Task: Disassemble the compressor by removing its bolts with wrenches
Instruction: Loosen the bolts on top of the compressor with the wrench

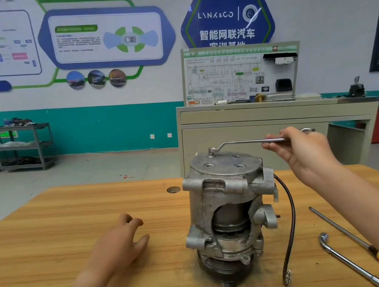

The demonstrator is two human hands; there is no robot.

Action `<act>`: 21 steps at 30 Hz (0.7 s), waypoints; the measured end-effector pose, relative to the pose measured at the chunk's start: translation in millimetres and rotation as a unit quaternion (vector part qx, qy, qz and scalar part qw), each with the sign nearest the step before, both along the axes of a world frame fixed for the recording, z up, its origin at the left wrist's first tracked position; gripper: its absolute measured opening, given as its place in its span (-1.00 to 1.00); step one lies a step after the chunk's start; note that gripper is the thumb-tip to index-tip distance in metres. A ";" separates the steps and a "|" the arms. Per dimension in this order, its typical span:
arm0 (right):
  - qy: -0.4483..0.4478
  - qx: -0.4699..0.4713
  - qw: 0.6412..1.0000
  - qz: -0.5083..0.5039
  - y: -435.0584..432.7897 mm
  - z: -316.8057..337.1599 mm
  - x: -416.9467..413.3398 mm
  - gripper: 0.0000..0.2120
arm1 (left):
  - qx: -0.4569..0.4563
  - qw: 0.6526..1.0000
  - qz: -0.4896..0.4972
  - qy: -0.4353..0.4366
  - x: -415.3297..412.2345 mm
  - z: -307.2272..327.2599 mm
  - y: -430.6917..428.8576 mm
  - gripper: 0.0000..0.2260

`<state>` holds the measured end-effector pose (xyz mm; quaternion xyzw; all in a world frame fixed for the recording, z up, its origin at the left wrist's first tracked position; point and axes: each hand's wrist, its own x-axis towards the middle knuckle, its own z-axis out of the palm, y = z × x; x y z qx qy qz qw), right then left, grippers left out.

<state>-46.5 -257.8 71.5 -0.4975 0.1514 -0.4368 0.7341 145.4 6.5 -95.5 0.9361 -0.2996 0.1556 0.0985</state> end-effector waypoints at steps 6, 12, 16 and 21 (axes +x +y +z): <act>0.015 -0.098 0.995 -0.034 16.2 7.9 -8.1 -0.86 | -0.451 0.869 -0.161 0.125 -55.4 60.5 -38.6 -0.79; -0.007 -0.120 0.991 -0.051 25.7 6.6 -6.4 -0.85 | -0.482 0.803 -0.289 0.198 -106.0 99.4 -69.8 -0.53; -0.033 -0.071 0.995 -0.054 21.3 3.0 -7.7 -0.90 | -0.543 0.757 -0.276 0.236 -91.9 90.4 -74.5 -0.71; -0.016 -0.063 0.996 -0.052 19.4 1.5 -4.3 -0.92 | -0.361 0.919 -0.071 0.140 1.8 40.8 -74.3 -0.60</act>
